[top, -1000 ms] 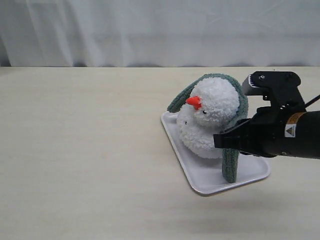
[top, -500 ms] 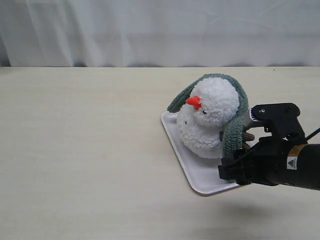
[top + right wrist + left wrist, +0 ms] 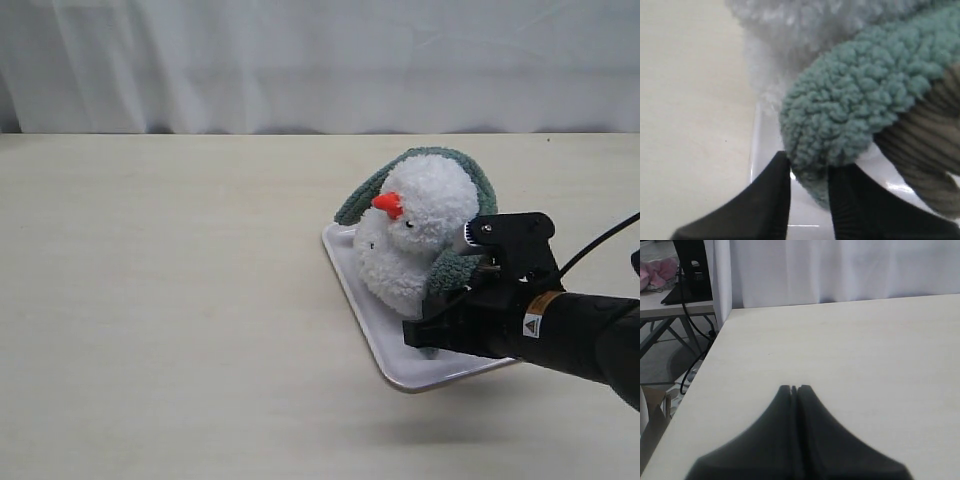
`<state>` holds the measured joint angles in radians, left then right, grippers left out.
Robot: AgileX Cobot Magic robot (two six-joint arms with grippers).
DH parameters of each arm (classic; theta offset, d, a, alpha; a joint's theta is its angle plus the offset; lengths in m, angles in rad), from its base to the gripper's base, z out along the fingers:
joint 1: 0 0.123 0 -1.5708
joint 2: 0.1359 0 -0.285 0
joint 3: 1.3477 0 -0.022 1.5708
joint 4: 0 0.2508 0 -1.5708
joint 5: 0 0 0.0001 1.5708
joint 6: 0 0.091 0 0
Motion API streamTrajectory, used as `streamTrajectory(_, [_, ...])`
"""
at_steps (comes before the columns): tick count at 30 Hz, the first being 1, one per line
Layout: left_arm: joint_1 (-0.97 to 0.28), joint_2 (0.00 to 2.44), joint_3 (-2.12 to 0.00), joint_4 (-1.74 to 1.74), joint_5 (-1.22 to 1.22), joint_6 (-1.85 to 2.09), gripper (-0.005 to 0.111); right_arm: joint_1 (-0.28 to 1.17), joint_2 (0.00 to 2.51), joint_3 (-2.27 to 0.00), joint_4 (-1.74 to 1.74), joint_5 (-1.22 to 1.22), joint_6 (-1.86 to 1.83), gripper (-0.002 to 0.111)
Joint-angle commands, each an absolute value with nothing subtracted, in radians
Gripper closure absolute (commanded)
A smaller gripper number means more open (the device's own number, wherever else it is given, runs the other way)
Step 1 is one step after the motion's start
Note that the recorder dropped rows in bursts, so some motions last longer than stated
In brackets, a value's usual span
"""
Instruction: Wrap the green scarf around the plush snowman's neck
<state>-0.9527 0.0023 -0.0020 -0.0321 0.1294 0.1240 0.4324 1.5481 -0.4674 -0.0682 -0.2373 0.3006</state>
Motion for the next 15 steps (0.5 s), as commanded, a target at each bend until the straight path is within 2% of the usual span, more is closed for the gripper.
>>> streamTrajectory(1, [-0.955, 0.000, 0.000, -0.045, 0.098, 0.124, 0.107, 0.446, 1.540, -0.466, -0.060, -0.286, 0.385, 0.104])
streamTrajectory(10, [-0.955, 0.000, 0.000, -0.045, 0.098, 0.124, 0.107, 0.527, 1.529, -0.466, -0.173, -0.507, 0.621, 0.104])
streamTrajectory(15, [-0.955, 0.000, 0.000, -0.045, 0.098, 0.124, 0.107, 0.525, 1.598, -0.478, -0.134, -0.480, 0.621, 0.104])
